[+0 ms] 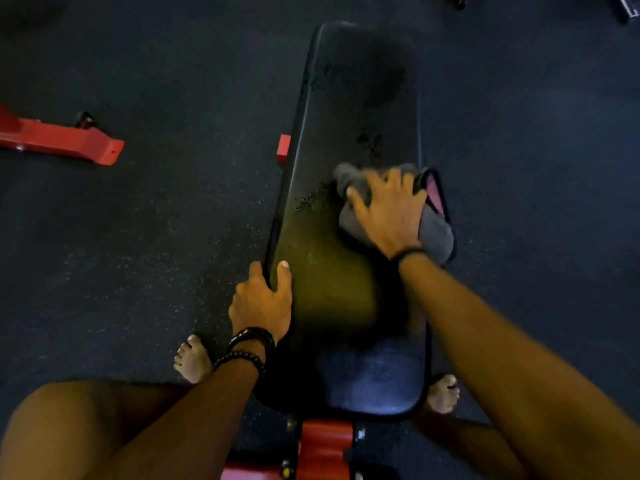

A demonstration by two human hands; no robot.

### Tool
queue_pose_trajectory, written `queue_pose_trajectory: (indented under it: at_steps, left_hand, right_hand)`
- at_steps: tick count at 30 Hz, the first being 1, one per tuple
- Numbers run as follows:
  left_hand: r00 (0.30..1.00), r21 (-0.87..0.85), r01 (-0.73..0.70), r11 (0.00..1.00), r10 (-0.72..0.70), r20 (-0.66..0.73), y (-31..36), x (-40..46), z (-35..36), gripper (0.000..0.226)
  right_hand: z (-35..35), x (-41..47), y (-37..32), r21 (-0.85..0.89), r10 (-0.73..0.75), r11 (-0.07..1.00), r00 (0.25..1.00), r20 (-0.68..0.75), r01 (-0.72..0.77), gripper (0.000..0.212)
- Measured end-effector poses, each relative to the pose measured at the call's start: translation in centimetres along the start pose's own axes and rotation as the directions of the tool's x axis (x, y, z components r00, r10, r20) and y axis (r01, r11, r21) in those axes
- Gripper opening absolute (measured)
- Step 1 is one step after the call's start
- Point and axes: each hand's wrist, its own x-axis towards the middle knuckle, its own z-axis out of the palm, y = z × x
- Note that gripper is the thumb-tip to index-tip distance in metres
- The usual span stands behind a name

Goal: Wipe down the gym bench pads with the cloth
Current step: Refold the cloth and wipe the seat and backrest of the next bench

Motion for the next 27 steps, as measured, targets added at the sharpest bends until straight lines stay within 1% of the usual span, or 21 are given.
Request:
queue_pose_trajectory:
  at_steps: [1, 2, 3, 4, 5, 6, 7, 9, 11, 12, 13, 15, 16, 17, 18, 20, 21, 23, 25, 26, 27]
  left_hand:
    - [1.0, 0.003, 0.004, 1.0, -0.004, 0.007, 0.0, -0.1, 0.0, 0.066]
    - [1.0, 0.005, 0.005, 1.0, -0.005, 0.014, -0.1, -0.2, 0.0, 0.067]
    - [1.0, 0.003, 0.005, 1.0, -0.005, 0.016, -0.1, -0.3, -0.1, 0.067]
    - [1.0, -0.001, 0.004, 1.0, -0.004, 0.017, -0.1, -0.3, -0.2, 0.068]
    - [1.0, -0.002, 0.002, 1.0, -0.002, 0.016, -0.1, -0.2, -0.2, 0.067]
    - [1.0, -0.001, 0.001, 1.0, -0.001, 0.011, -0.1, -0.1, -0.2, 0.067]
    - [1.0, 0.0, -0.001, 1.0, 0.001, 0.006, -0.1, 0.0, -0.2, 0.067]
    - [1.0, -0.001, -0.003, 1.0, 0.003, 0.004, -0.2, 0.1, -0.2, 0.066]
    - [1.0, -0.006, -0.005, 1.0, 0.005, 0.008, -0.3, 0.0, -0.1, 0.067]
    - [1.0, -0.011, -0.006, 1.0, 0.006, 0.011, -0.3, -0.1, -0.1, 0.066]
    - [1.0, -0.014, -0.007, 1.0, 0.007, 0.009, -0.2, -0.1, -0.1, 0.066]
    - [1.0, -0.009, -0.008, 1.0, 0.008, 0.006, 0.0, -0.1, 0.0, 0.066]
    - [1.0, 0.001, -0.009, 1.0, 0.009, 0.004, 0.0, -0.1, -0.1, 0.066]
    - [1.0, 0.007, -0.013, 1.0, 0.013, 0.002, 0.1, 0.1, 0.0, 0.066]
    - [1.0, 0.01, -0.014, 1.0, 0.014, 0.003, 0.1, 0.1, -0.1, 0.065]
    - [1.0, 0.011, -0.018, 1.0, 0.018, 0.011, 0.1, -0.1, -0.1, 0.064]
    - [1.0, 0.006, -0.026, 1.0, 0.026, 0.009, 0.1, -0.5, -0.3, 0.064]
    - [0.999, 0.0, -0.05, 0.999, 0.05, 0.006, 0.2, -0.7, -0.3, 0.062]
    - [0.995, -0.015, -0.097, 0.995, 0.097, -0.001, -0.1, -0.8, -0.4, 0.061]
    - [0.993, -0.025, -0.12, 0.992, 0.12, 0.001, -0.2, -0.8, -0.4, 0.062]
    - [0.99, -0.031, -0.14, 0.99, 0.14, 0.005, -0.3, -0.8, -0.4, 0.063]
  right_hand:
    - [0.4, 2.2, 0.2, -0.004, 0.106, 0.994, 0.994, 0.006, -0.106, 0.043]
    - [0.6, 3.1, 0.1, -0.002, 0.158, 0.987, 0.987, 0.001, -0.158, 0.045]
    - [0.5, 2.9, -0.4, -0.008, 0.153, 0.988, 0.988, -0.008, -0.153, 0.046]
    - [-0.1, 1.6, -0.9, -0.006, 0.11, 0.994, 0.994, -0.013, -0.11, 0.046]
    - [-0.7, -1.0, -1.4, 0.006, 0.032, 0.999, 0.999, -0.004, -0.032, 0.044]
    - [-1.7, -4.5, -2.0, 0.037, -0.045, 0.998, 0.999, 0.014, 0.044, 0.043]
    - [-2.4, -8.6, -2.6, 0.076, -0.093, 0.993, 0.995, 0.048, 0.089, 0.042]
    - [-3.3, -17.9, -3.3, 0.114, -0.128, 0.987, 0.987, 0.093, 0.117, 0.041]
    - [-3.7, -23.6, -3.2, 0.117, -0.156, 0.983, 0.983, 0.096, 0.144, 0.041]
    - [-3.7, -24.0, -2.5, 0.109, -0.189, 0.978, 0.977, 0.096, 0.178, 0.041]
    - [-3.5, -22.5, -1.9, 0.116, -0.217, 0.972, 0.973, 0.084, 0.207, 0.039]
    - [-3.6, -16.8, -1.3, 0.074, -0.18, 0.982, 0.982, 0.064, 0.175, 0.031]
    - [-3.1, -13.3, -1.0, 0.021, -0.122, 0.992, 0.992, 0.023, 0.121, 0.03]
    - [-2.3, -9.3, -0.6, -0.015, -0.037, 0.999, 0.999, -0.028, 0.037, 0.033]
    - [-1.6, -5.7, -0.2, -0.019, 0.058, 0.998, 0.997, -0.04, -0.059, 0.036]
    - [-0.4, -1.1, 0.2, -0.012, 0.228, 0.974, 0.974, -0.011, -0.228, 0.042]
    - [-0.2, -0.6, -0.1, -0.017, 0.253, 0.967, 0.967, 0.009, -0.253, 0.044]
    - [-0.8, -2.2, -1.0, -0.025, 0.213, 0.977, 0.977, 0.006, -0.213, 0.045]
    - [-2.4, -7.4, -2.1, 0.002, 0.079, 0.997, 0.997, -0.006, -0.079, 0.041]
    - [-3.1, -11.0, -2.9, 0.025, 0.038, 0.999, 0.999, 0.017, -0.038, 0.04]
    - [-3.6, -14.9, -3.4, 0.046, 0.029, 0.998, 0.998, 0.051, -0.032, 0.04]
